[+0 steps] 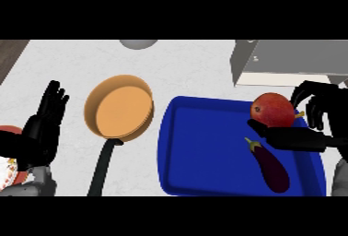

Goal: Pick the pear from the tray and place it in the tiered shelf

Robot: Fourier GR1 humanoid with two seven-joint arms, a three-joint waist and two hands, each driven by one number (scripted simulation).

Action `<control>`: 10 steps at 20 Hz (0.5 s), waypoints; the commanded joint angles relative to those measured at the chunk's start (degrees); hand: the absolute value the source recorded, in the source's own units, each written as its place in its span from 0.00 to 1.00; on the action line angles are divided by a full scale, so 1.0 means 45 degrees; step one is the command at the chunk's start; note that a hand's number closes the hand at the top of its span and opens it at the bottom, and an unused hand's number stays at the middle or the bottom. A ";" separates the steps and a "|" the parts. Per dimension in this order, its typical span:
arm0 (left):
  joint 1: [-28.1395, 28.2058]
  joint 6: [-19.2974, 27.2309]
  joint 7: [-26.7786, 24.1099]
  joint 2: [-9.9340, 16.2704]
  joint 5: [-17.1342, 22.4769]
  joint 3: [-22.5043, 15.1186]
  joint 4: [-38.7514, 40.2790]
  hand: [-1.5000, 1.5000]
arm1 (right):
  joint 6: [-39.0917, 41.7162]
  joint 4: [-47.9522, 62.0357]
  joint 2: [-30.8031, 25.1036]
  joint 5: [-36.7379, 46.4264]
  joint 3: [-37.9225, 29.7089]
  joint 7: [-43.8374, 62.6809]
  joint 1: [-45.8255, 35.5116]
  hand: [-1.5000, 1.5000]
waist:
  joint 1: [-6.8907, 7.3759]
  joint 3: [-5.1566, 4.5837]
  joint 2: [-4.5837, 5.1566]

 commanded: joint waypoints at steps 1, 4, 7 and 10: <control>0.0379 0.0174 0.0067 -0.0252 -0.0317 -0.0366 -0.0639 0.50 | 0.0116 -0.0980 -0.0312 -0.0086 -0.1316 0.1569 -0.1395 1.00 | 0.0179 0.0009 0.0032; 0.0189 0.0026 -0.0195 -0.0174 -0.0182 -0.0073 -0.0065 0.50 | 0.1508 -0.1035 -0.1864 -0.1009 -0.2781 0.1712 -0.1993 1.00 | 0.0135 0.0009 0.0054; -0.0508 -0.0273 -0.0157 -0.0055 0.0204 0.0301 0.0451 0.50 | 0.1641 -0.0189 -0.2272 -0.1428 -0.3314 0.1981 -0.2876 1.00 | 0.0158 0.0010 0.0071; 0.0042 0.0064 -0.0205 -0.0638 -0.0309 -0.0367 -0.0067 0.50 | 0.0838 0.0978 -0.2788 -0.1492 -0.4094 0.0628 -0.2966 1.00 | 0.0185 0.0015 0.0076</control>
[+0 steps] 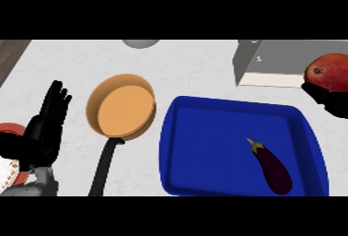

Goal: Pick the pear from the tray and place it in the tiered shelf

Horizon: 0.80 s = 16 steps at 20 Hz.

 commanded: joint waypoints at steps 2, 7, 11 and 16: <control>-0.0764 -0.0020 0.0386 0.0093 -0.0132 0.0108 0.0390 0.50 | -0.1174 0.2514 -0.0823 0.0046 -0.1143 -0.1698 -0.0637 1.00 | 0.0051 0.0009 0.0040; -0.0441 -0.0257 0.0119 0.0203 -0.0064 0.0377 0.0308 0.50 | -0.2305 0.4584 -0.1051 0.0396 -0.1005 -0.2553 -0.1430 1.00 | 0.0086 0.0005 0.0036; 0.0189 -0.0161 -0.0174 -0.0311 -0.0133 0.0058 -0.0033 0.50 | -0.3525 0.6257 -0.1104 0.0518 -0.1178 -0.3671 -0.1677 1.00 | 0.0097 0.0006 0.0032; -0.0819 -0.0475 -0.0186 0.0212 0.0079 0.0644 0.0861 0.50 | -0.5653 0.9630 -0.1133 0.1120 -0.1198 -0.5514 -0.2884 1.00 | 0.0164 0.0007 0.0066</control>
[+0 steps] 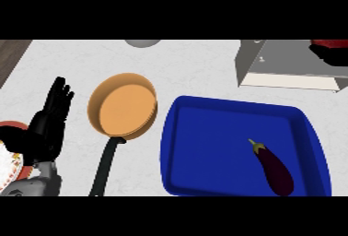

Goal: Pick the pear from the tray and place it in the tiered shelf

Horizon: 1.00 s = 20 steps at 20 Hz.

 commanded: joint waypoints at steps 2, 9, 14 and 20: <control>0.0240 0.0174 0.0313 -0.0363 -0.0309 -0.0448 -0.0553 0.50 | -0.2072 0.2641 0.0218 0.0550 0.0250 -0.1545 -0.0900 1.00 | 0.0064 -0.0001 -0.0005; -0.0397 -0.0363 0.0147 0.0105 0.0121 0.0190 0.0173 0.50 | -0.3134 0.6619 -0.0451 0.0384 -0.0008 -0.3374 -0.2804 1.00 | 0.0129 -0.0002 0.0039; -0.0332 -0.0127 0.0372 -0.0172 -0.0289 -0.0295 -0.0260 0.50 | -0.4816 0.8248 0.0158 -0.0175 -0.0979 -0.3766 -0.3083 1.00 | 0.0264 0.0011 0.0100; -0.0501 -0.0061 0.0519 -0.0279 -0.0089 -0.0026 0.0024 0.50 | -0.3504 1.0153 -0.0748 -0.1124 -0.1283 -0.5432 -0.3513 0.00 | 0.0106 0.0005 0.0057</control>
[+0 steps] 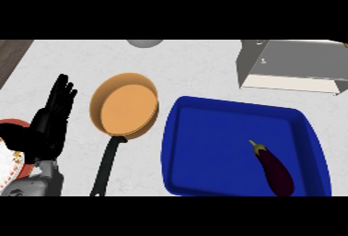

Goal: Pick the pear from the tray and place it in the tiered shelf

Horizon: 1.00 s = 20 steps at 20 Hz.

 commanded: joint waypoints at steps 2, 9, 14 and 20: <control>0.0424 0.0225 -0.0872 -0.0545 -0.0329 -0.0409 0.0218 0.50 | -0.0003 0.2386 -0.0210 -0.0343 -0.0330 -0.0668 -0.0968 0.00 | 0.0200 0.0134 0.0214; 0.0274 -0.0418 -0.1059 0.0149 0.0242 0.0453 0.0660 0.50 | 0.0447 0.2835 -0.0984 -0.1538 -0.0974 -0.2439 -0.1562 0.00 | 0.0026 0.0130 0.0159; 0.0190 0.0009 -0.0805 -0.0097 -0.0233 0.0212 0.0701 0.50 | 0.0374 0.2034 -0.1159 -0.2440 -0.1448 -0.1791 -0.1541 0.00 | -0.0192 0.0121 0.0073; 0.0424 0.0248 -0.0130 -0.0323 -0.0219 0.0110 -0.0027 0.50 | 0.0721 0.1386 -0.2926 -0.3217 -0.2317 -0.0892 -0.0728 0.00 | -0.0371 0.0119 0.0006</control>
